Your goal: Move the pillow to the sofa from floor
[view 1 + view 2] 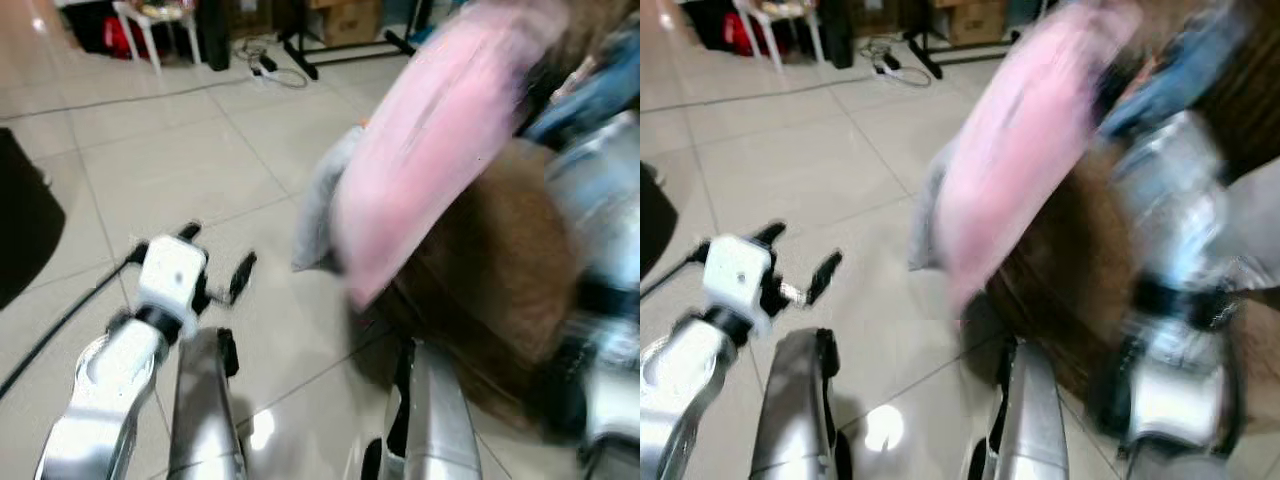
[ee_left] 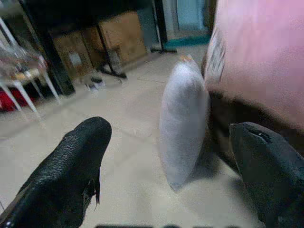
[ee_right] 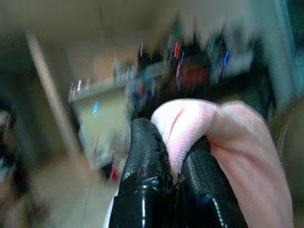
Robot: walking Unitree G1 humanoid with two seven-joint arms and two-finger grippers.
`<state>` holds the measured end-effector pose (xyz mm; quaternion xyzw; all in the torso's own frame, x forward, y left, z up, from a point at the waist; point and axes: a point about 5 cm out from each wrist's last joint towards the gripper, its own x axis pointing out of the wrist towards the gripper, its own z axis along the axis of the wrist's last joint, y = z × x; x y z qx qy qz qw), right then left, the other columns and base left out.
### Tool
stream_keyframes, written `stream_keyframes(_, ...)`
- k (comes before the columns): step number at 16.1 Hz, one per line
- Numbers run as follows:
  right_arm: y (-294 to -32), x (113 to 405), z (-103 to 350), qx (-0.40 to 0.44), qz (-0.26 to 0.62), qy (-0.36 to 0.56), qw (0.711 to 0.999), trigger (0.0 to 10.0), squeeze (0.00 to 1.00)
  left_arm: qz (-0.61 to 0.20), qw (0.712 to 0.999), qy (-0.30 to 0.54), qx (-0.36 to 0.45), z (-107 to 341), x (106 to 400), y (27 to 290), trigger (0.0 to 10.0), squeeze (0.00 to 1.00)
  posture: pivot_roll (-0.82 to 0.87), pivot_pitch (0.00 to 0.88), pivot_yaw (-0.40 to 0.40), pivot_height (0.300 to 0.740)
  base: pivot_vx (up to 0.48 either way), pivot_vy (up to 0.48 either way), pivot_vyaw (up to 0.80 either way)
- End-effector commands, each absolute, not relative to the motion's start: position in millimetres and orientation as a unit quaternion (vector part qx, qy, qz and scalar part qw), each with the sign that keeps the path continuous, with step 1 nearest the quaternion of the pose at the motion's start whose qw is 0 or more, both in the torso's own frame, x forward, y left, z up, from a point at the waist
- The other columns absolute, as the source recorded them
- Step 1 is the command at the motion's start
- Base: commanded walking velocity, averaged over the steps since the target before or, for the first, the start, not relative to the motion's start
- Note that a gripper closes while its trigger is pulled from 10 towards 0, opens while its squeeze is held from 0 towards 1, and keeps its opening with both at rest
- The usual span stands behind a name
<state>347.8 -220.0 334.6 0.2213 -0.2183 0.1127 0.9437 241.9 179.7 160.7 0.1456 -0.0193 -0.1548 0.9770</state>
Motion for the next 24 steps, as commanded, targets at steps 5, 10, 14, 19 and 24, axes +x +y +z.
stream_keyframes(5, -220.9, 346.9, 343.3, 0.090, 0.016, -0.235, 0.968, 10.0, 0.00, -0.132, 0.978, -0.054, 0.151, 176.7, 254.0, 179.3, 10.0, 0.00, -0.02, 0.000, -0.065, 0.456, 0.000, 0.000, 0.00)
stream_keyframes(10, -176.9, 361.8, 265.9, 0.108, 0.016, -0.109, 0.988, 10.0, 0.00, -0.132, 0.979, -0.048, 0.150, 172.4, 254.7, 175.6, 10.0, 0.00, 0.00, 0.000, -0.071, 0.501, 0.000, 0.000, 0.00)
stream_keyframes(14, -159.5, 355.5, 251.9, 0.096, 0.039, -0.088, 0.991, 10.0, 0.00, -0.134, 0.978, -0.038, 0.153, 166.5, 252.6, 173.7, 10.0, 0.00, -0.01, 0.000, -0.068, 0.541, 0.000, 0.000, 0.00)
stream_keyframes(19, -153.3, 349.3, 235.6, 0.104, 0.042, -0.061, 0.992, 10.0, 0.00, -0.128, 0.979, -0.016, 0.156, 155.8, 248.0, 170.3, 10.0, 0.00, -0.01, 0.000, -0.072, 0.586, 0.000, 0.000, 0.00)
stream_keyframes(24, -152.8, 344.9, 228.5, 0.104, 0.041, -0.044, 0.993, 10.0, 0.00, -0.130, 0.978, -0.010, 0.160, 152.8, 245.4, 168.3, 10.0, 0.00, -0.01, 0.000, -0.071, 0.636, 0.000, 0.000, 0.00)
